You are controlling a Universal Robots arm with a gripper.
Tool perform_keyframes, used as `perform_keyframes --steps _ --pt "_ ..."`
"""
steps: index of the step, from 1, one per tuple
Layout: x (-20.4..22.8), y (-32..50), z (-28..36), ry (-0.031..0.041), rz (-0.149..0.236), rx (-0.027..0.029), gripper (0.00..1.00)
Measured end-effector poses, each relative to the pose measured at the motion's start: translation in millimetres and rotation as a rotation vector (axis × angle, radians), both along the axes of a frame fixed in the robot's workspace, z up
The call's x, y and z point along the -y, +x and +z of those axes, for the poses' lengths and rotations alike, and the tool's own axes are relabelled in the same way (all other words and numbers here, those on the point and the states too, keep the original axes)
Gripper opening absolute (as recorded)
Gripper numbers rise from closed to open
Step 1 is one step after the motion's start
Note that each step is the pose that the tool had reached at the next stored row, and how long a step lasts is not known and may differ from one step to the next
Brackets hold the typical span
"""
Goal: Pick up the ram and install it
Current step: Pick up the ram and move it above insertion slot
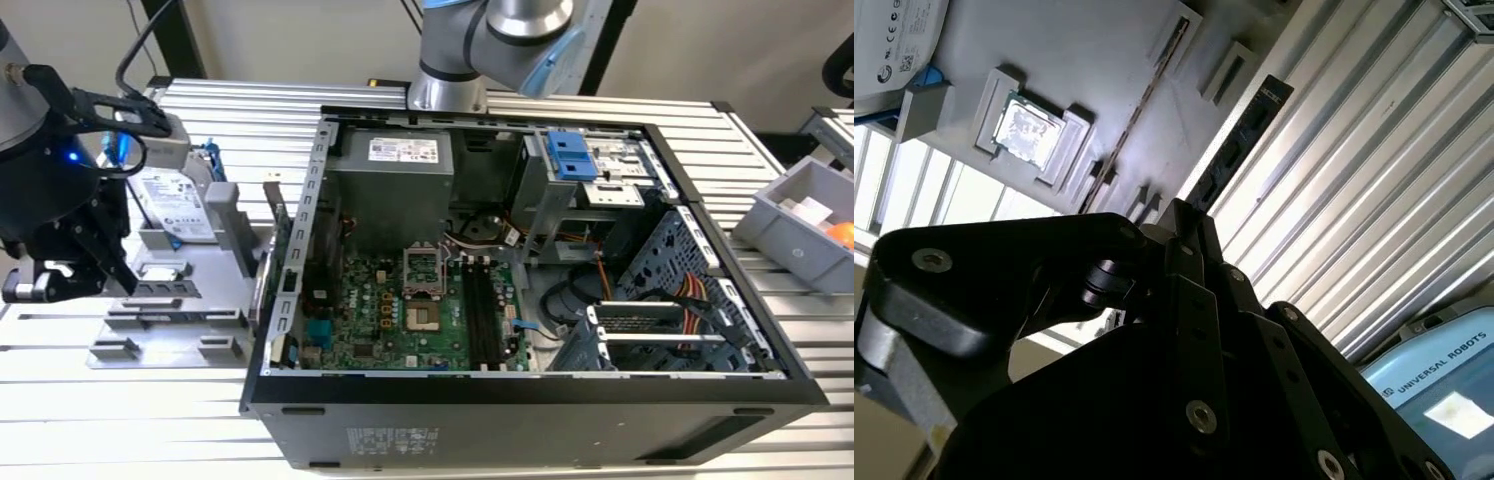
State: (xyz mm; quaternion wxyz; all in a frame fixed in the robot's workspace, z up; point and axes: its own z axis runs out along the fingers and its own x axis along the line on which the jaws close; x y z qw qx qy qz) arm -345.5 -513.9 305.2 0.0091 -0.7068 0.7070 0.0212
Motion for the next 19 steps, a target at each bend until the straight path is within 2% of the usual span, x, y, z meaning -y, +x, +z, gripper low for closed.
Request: perform_keyframes --steps 11,19 --pt "0.0 0.0 8.6 0.0000 0.000 0.0000 0.00" --pt "-0.1 0.0 18.0 0.0000 0.000 0.0001 0.00"
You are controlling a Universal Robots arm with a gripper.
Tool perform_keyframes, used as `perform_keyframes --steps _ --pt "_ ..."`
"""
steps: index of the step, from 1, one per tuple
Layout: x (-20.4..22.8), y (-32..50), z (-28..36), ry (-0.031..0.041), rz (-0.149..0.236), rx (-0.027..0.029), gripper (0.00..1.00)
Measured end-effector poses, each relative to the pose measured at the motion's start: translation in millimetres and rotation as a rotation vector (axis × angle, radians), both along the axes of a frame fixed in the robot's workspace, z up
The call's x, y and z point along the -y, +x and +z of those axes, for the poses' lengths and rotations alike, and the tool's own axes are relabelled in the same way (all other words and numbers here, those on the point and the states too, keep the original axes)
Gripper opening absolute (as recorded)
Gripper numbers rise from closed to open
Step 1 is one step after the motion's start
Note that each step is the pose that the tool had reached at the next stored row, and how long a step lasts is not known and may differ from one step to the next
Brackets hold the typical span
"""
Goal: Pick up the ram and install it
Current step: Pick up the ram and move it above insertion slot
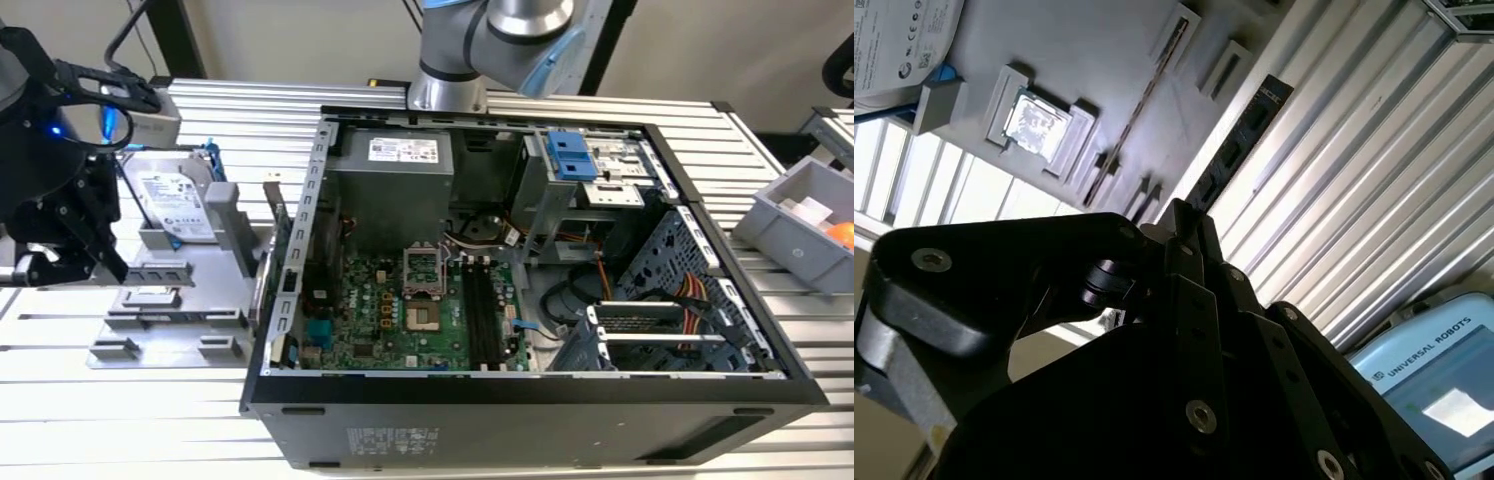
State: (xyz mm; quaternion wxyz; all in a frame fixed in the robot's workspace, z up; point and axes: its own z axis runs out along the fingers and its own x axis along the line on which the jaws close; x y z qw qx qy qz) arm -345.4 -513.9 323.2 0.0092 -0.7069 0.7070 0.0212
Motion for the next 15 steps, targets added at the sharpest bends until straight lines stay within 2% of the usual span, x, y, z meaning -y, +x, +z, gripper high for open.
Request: perform_keyframes --steps 15 --pt "-0.2 0.0 21.8 0.0000 0.000 -0.0001 0.00"
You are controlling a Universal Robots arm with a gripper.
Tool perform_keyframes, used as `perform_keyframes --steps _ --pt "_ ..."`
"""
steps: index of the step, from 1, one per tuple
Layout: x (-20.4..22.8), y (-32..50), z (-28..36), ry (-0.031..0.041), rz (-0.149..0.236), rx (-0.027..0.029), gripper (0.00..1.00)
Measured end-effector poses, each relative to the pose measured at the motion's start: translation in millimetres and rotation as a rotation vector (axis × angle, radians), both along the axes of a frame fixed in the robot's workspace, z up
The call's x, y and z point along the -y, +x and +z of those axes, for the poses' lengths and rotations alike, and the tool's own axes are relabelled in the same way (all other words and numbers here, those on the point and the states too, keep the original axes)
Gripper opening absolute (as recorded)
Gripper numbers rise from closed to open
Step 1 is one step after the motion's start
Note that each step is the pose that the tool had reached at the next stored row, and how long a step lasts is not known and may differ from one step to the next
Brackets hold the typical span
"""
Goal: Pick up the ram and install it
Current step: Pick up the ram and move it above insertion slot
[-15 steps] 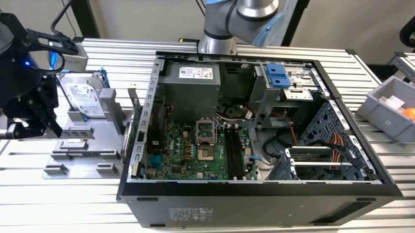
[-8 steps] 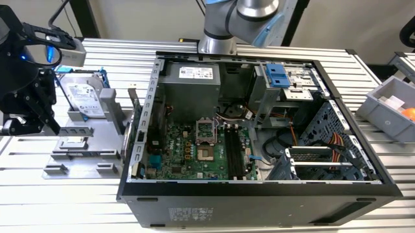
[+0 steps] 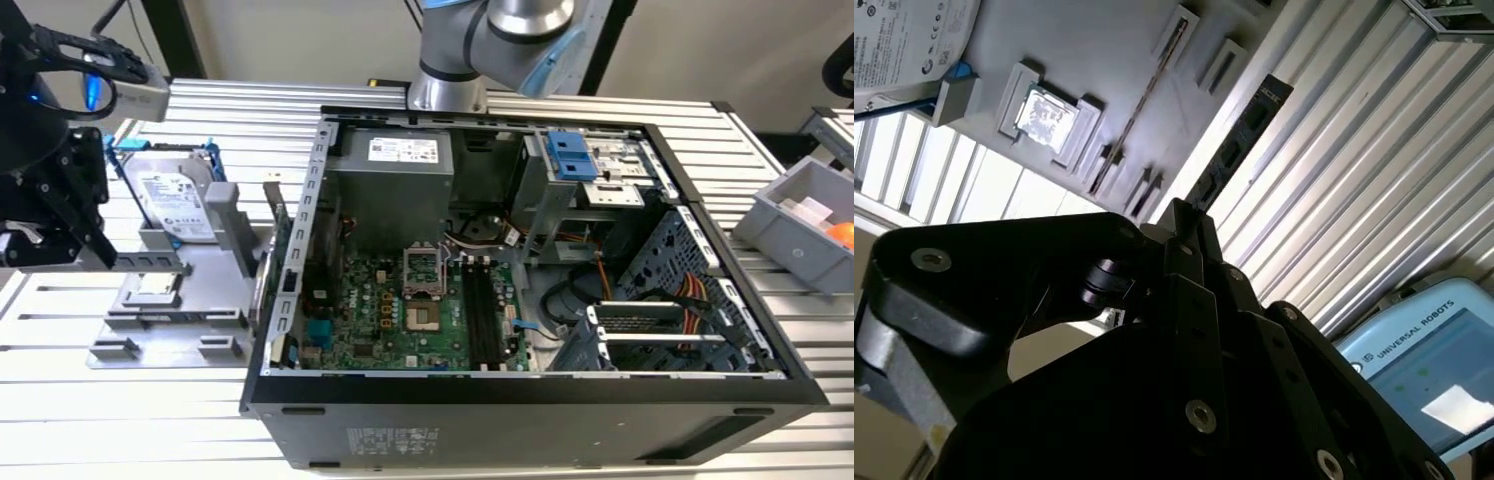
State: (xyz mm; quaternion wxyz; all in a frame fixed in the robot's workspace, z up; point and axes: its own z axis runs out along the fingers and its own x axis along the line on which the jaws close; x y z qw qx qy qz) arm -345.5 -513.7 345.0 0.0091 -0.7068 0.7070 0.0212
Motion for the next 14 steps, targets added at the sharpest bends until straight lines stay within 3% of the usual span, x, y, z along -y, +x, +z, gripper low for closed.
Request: perform_keyframes --steps 14 --pt "0.0 0.0 15.6 0.0000 0.000 0.0000 0.00"
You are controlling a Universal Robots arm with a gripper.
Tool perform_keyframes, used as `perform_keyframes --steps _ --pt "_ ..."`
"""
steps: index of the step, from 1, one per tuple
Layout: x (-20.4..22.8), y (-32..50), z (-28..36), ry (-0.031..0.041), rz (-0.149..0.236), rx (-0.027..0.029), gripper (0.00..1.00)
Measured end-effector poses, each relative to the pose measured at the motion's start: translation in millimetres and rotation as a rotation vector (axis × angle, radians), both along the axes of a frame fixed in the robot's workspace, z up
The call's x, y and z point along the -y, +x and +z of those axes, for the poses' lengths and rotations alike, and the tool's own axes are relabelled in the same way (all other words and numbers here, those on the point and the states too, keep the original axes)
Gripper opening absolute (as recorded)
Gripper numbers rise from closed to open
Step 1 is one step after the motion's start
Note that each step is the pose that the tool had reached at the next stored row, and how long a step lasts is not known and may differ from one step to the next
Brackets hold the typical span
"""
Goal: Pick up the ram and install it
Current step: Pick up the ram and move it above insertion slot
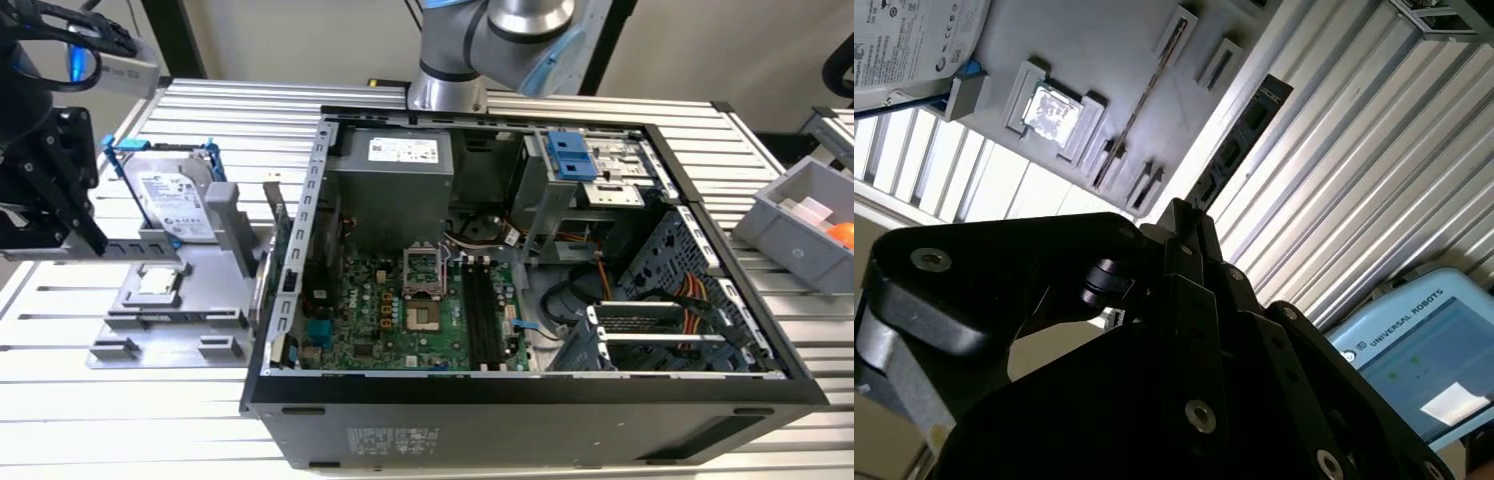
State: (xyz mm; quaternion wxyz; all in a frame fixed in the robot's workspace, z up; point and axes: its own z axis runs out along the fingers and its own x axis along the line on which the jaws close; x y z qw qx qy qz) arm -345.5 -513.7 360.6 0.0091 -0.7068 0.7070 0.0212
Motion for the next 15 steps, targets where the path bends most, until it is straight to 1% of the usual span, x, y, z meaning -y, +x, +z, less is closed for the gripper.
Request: perform_keyframes --steps 11,15 --pt "0.0 0.0 12.0 0.0000 0.000 0.0000 0.00" --pt "0.0 0.0 13.9 0.0003 0.000 0.0003 0.00"
